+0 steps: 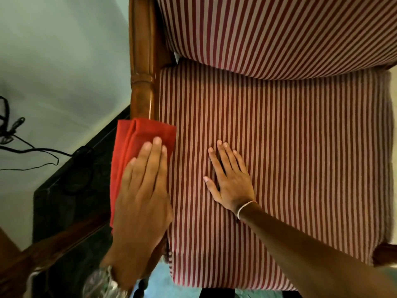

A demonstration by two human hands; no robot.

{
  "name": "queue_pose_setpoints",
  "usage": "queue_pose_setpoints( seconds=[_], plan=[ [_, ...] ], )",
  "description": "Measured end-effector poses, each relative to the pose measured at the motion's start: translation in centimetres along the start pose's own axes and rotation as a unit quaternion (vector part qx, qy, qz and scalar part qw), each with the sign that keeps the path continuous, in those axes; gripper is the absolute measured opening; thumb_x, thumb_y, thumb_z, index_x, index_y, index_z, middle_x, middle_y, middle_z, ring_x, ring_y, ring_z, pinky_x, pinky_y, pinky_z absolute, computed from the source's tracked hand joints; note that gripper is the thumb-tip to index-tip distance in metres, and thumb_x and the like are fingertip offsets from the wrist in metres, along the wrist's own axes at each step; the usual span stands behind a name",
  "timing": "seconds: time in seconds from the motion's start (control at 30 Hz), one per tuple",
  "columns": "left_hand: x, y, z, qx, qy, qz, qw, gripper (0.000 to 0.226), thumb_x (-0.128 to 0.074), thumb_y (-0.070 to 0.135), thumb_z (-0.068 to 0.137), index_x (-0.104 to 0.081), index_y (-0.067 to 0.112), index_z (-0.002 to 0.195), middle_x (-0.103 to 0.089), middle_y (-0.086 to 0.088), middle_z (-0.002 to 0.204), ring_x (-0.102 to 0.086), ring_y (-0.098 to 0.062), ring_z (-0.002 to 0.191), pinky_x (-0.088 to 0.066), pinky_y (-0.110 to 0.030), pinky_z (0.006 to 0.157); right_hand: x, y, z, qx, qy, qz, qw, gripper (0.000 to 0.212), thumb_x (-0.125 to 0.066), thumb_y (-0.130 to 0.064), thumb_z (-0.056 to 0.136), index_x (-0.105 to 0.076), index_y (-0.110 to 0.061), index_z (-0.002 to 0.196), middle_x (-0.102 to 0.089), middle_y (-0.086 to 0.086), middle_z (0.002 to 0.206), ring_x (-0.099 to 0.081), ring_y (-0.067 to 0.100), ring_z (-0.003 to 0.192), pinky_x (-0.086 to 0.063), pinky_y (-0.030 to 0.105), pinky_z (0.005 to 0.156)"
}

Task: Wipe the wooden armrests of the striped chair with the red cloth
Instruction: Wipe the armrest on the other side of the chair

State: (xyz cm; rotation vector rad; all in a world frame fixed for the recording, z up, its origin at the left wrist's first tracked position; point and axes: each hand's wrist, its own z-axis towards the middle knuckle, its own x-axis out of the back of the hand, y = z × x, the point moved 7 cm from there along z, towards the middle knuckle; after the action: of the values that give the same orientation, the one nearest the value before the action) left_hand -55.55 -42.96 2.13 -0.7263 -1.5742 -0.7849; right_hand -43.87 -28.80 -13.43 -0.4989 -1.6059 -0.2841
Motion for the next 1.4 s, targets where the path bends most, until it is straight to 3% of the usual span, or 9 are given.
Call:
queue_pose_setpoints(
  seconds=[0.23, 0.63, 0.7, 0.77, 0.87, 0.93, 1.03, 1.23, 1.4],
  plan=[
    [3.1, -2.4, 14.1, 0.057, 0.052, -0.034, 0.996, 0.072, -0.036, 0.02, 0.1, -0.002, 0.008, 0.162, 0.0, -0.015, 0.172, 0.001, -0.028, 0.16, -0.006, -0.046, 0.131, 0.0, -0.1, -0.1, 0.008, 0.008, 0.012, 1.0, 0.073, -0.026, -0.059, 0.103, -0.017, -0.019, 0.163, -0.012, 0.011, 0.172, -0.009, 0.024, 0.161, -0.009, 0.044, 0.131],
    [0.8, -1.3, 2.7, 0.037, 0.031, -0.072, 0.996, 0.071, -0.044, 0.029, 0.104, -0.008, 0.005, 0.161, -0.002, -0.016, 0.171, 0.0, -0.027, 0.16, -0.009, -0.048, 0.13, 2.4, -0.5, 0.0, -0.007, -0.029, 0.131, 0.991, 0.072, -0.042, -0.057, 0.101, -0.029, -0.018, 0.16, -0.015, 0.011, 0.172, -0.011, 0.025, 0.16, -0.017, 0.049, 0.13],
    [1.5, -2.0, 2.2, 0.06, 0.039, -0.177, 0.982, 0.073, -0.045, 0.036, 0.104, -0.007, 0.011, 0.162, -0.001, -0.012, 0.172, -0.002, -0.022, 0.159, -0.012, -0.046, 0.129, 4.1, -0.8, 0.5, -0.064, -0.061, 0.275, 0.957, 0.068, -0.053, -0.056, 0.097, -0.041, -0.021, 0.154, -0.021, 0.005, 0.17, -0.018, 0.022, 0.159, -0.023, 0.048, 0.128],
    [1.7, -4.1, 0.6, 0.163, 0.06, -0.299, 0.938, 0.077, -0.044, 0.051, 0.1, -0.011, 0.022, 0.162, -0.012, -0.009, 0.171, -0.018, -0.019, 0.155, -0.026, -0.046, 0.123, 6.4, -1.4, 1.4, -0.123, -0.074, 0.476, 0.867, 0.058, -0.059, -0.051, 0.096, -0.052, -0.023, 0.146, -0.04, 0.001, 0.162, -0.039, 0.016, 0.149, -0.04, 0.049, 0.12],
    [0.9, -7.1, -2.9, 0.324, 0.067, -0.4, 0.855, 0.089, -0.058, 0.068, 0.083, -0.025, 0.031, 0.157, -0.045, -0.002, 0.154, -0.054, -0.012, 0.125, -0.053, -0.045, 0.1, 9.8, -3.7, 3.8, -0.165, -0.085, 0.658, 0.73, 0.057, -0.061, -0.044, 0.097, -0.048, -0.019, 0.146, -0.06, 0.005, 0.141, -0.064, 0.012, 0.123, -0.058, 0.035, 0.101],
    [0.7, -7.2, -4.3, 0.344, 0.065, -0.41, 0.842, 0.087, -0.065, 0.063, 0.075, -0.037, 0.032, 0.152, -0.056, 0.009, 0.134, -0.059, 0.004, 0.101, -0.055, -0.029, 0.084, 11.3, -5.8, 5.6, -0.171, -0.123, 0.699, 0.683, 0.064, -0.063, -0.045, 0.096, -0.04, -0.019, 0.149, -0.063, 0.005, 0.133, -0.069, 0.012, 0.11, -0.06, 0.023, 0.085],
    [0.7, -6.4, -5.0, 0.346, 0.082, -0.418, 0.836, 0.08, -0.069, 0.058, 0.072, -0.046, 0.033, 0.144, -0.055, 0.015, 0.125, -0.053, 0.017, 0.093, -0.045, -0.012, 0.073, 12.6, -8.5, 7.3, -0.162, -0.159, 0.685, 0.692, 0.078, -0.075, -0.041, 0.087, -0.035, -0.018, 0.15, -0.063, 0.005, 0.127, -0.067, 0.012, 0.106, -0.058, 0.026, 0.083],
    [2.8, -5.8, -4.9, 0.334, 0.168, -0.4, 0.837, 0.068, -0.08, 0.039, 0.079, -0.052, 0.023, 0.138, -0.061, 0.01, 0.123, -0.063, 0.002, 0.102, -0.053, -0.021, 0.084, 13.3, -9.5, 8.2, -0.155, -0.154, 0.691, 0.689, 0.066, -0.079, -0.015, 0.086, -0.044, -0.012, 0.142, -0.063, 0.014, 0.131, -0.066, 0.03, 0.119, -0.058, 0.051, 0.1],
    [4.4, -2.3, -4.7, 0.287, 0.202, -0.427, 0.834, 0.063, -0.081, 0.031, 0.082, -0.051, 0.02, 0.136, -0.065, -0.002, 0.123, -0.068, -0.007, 0.107, -0.058, -0.014, 0.084, 14.7, -6.7, 7.3, -0.129, -0.117, 0.705, 0.688, 0.053, -0.073, -0.011, 0.091, -0.052, -0.01, 0.14, -0.065, 0.007, 0.131, -0.065, 0.013, 0.113, -0.059, 0.029, 0.095]
  ],
)
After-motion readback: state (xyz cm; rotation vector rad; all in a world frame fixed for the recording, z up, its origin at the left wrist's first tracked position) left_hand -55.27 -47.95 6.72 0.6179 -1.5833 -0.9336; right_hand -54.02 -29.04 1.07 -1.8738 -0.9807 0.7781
